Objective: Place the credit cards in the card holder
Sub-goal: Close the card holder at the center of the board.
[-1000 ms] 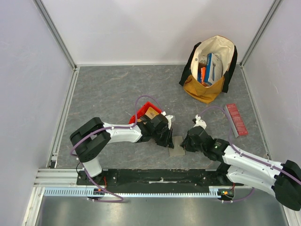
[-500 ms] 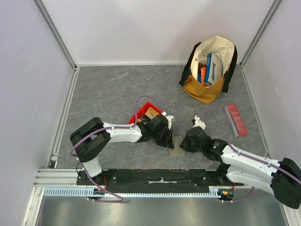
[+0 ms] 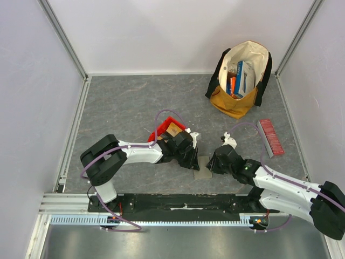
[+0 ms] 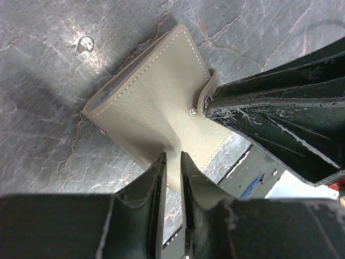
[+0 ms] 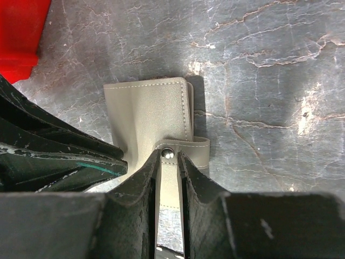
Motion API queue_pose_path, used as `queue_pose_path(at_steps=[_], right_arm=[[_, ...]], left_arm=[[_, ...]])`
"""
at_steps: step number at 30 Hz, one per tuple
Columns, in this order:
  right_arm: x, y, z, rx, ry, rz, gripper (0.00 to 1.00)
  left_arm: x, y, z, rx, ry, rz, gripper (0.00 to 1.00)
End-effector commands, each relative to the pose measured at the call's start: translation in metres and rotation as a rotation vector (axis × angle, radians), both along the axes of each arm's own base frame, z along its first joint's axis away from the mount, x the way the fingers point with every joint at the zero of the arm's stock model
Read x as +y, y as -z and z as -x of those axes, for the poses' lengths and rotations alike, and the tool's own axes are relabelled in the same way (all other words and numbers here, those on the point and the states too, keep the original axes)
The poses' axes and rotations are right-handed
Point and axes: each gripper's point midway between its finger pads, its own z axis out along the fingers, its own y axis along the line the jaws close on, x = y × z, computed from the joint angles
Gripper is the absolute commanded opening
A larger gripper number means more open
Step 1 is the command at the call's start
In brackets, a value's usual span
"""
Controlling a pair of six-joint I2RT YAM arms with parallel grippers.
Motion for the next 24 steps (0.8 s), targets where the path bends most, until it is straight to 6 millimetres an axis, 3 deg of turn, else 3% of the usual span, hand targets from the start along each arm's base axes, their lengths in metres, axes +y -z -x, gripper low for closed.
queue_pose_path(at_steps=[1, 11, 15, 24], right_arm=[[-0.002, 0.002, -0.006, -0.02, 0.005, 0.017, 0.24], [0.011, 0.005, -0.007, -0.011, -0.055, 0.012, 0.24], [0.013, 0.006, -0.005, 0.003, -0.087, 0.03, 0.17], [-0.001, -0.034, -0.022, -0.116, -0.021, 0.041, 0.23]], left_arm=[[-0.009, -0.008, 0.003, -0.019, 0.049, 0.024, 0.22], [-0.011, -0.003, 0.005, -0.012, 0.062, 0.016, 0.22], [-0.01, -0.001, 0.004, -0.012, 0.048, 0.006, 0.22], [-0.004, -0.007, -0.007, -0.05, -0.018, -0.025, 0.26]])
